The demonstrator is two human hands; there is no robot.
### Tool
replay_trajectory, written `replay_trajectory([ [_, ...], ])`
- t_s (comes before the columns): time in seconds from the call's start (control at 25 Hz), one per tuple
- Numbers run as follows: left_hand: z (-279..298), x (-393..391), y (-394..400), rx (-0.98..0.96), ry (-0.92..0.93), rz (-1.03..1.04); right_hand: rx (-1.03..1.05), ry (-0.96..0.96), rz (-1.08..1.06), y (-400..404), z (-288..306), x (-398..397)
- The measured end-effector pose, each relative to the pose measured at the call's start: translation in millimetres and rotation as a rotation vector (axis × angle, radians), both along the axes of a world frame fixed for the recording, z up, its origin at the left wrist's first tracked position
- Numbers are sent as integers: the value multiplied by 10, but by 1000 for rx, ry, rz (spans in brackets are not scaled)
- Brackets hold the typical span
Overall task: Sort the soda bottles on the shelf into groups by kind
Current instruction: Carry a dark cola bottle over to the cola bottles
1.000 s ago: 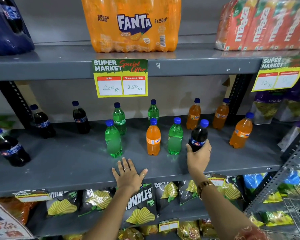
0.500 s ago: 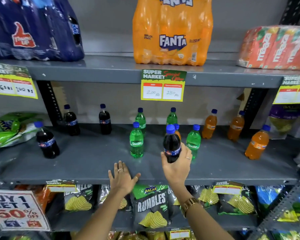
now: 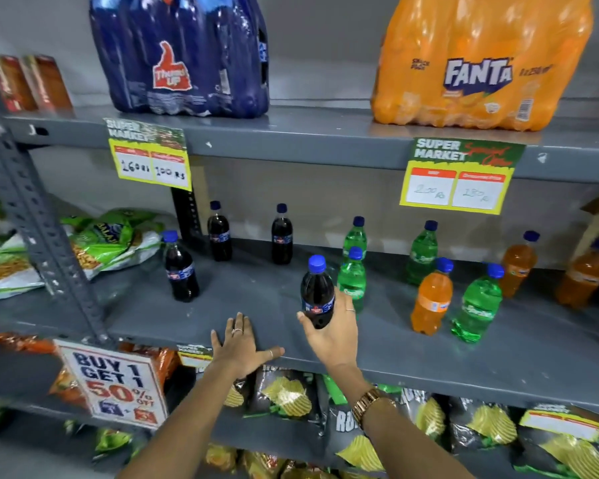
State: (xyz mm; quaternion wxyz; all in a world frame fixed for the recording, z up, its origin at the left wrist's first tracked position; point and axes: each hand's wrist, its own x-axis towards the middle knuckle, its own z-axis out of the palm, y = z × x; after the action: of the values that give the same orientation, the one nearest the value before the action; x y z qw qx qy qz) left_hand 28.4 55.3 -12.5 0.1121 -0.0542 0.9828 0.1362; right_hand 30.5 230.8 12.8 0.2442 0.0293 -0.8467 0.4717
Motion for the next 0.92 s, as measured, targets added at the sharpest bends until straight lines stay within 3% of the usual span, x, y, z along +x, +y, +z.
replay_trajectory([
  [0.48, -104, -141, -418, 82, -65, -9, 38, -244, 122, -722, -221, -582],
  [0.92, -124, -137, -431, 82, -32, -16, -7, -278, 167, -929, -147, -766],
])
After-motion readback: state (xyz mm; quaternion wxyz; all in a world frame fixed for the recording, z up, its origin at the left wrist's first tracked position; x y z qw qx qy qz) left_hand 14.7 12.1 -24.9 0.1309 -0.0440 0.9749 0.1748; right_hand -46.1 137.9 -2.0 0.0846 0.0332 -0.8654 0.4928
